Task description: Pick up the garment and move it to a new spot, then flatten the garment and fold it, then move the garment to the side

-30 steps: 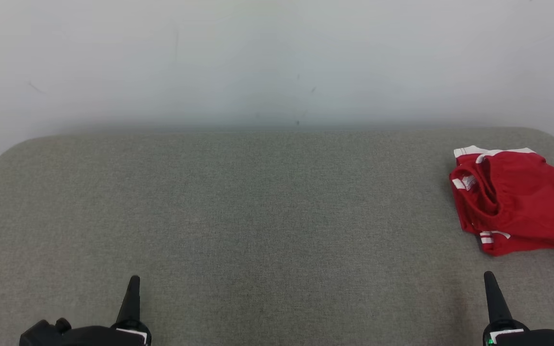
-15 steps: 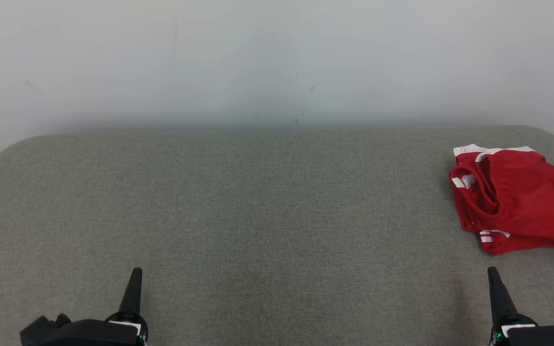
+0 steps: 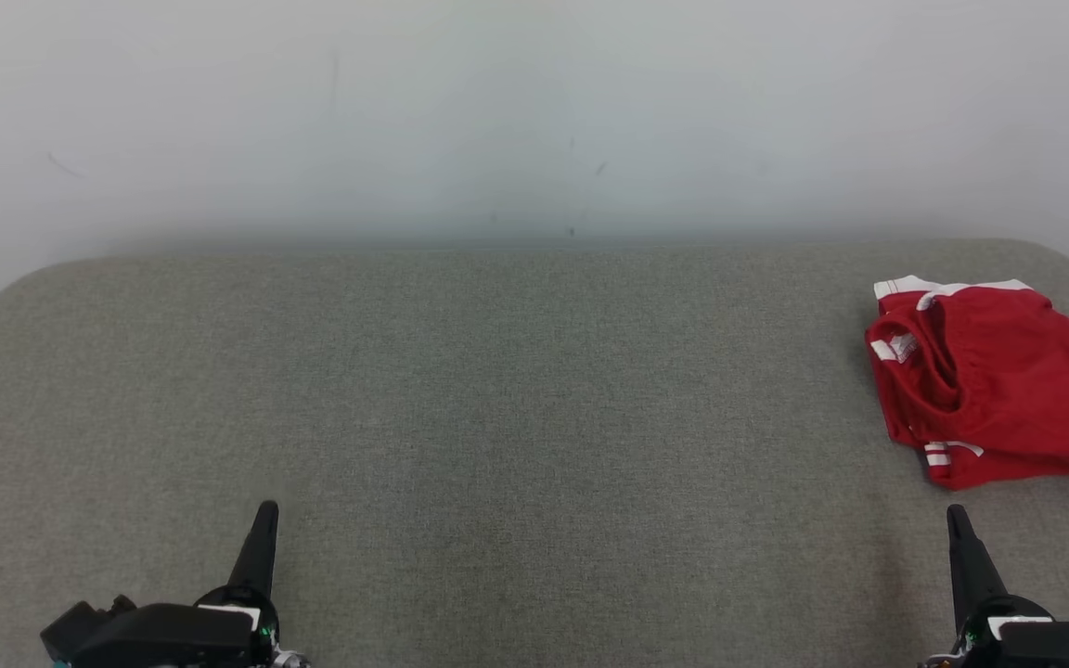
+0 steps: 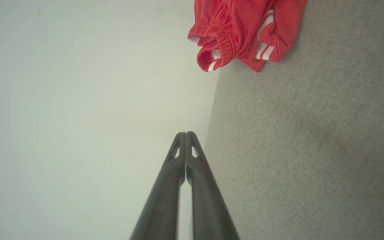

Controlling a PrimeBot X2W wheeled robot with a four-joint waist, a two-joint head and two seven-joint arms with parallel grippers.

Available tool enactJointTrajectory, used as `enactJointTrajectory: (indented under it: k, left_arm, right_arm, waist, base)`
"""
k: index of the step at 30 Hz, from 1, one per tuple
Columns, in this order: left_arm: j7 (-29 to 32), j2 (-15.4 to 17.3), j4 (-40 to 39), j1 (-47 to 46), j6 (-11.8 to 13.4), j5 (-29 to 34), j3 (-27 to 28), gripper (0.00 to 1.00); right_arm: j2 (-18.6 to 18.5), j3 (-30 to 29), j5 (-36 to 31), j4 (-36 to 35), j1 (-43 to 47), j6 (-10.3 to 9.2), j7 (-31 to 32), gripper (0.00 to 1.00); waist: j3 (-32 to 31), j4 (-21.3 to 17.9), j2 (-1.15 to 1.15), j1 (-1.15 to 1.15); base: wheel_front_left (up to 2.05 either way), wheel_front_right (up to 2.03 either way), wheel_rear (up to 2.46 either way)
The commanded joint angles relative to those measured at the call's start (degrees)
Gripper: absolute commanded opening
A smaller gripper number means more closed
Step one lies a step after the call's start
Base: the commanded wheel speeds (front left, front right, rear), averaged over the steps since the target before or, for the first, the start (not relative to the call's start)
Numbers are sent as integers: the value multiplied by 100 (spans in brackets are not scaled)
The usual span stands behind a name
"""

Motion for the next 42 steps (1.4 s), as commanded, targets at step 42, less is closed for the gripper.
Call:
enactJointTrajectory:
  k: [42]
  left_arm:
    - [243,28,72,-287,-101,-1001,38,0]
  right_arm:
    - [26,-198,834,-41,-177,-12,290,0]
  waist:
    - [40,-20,0,0]
  base:
    - [0,0,0]
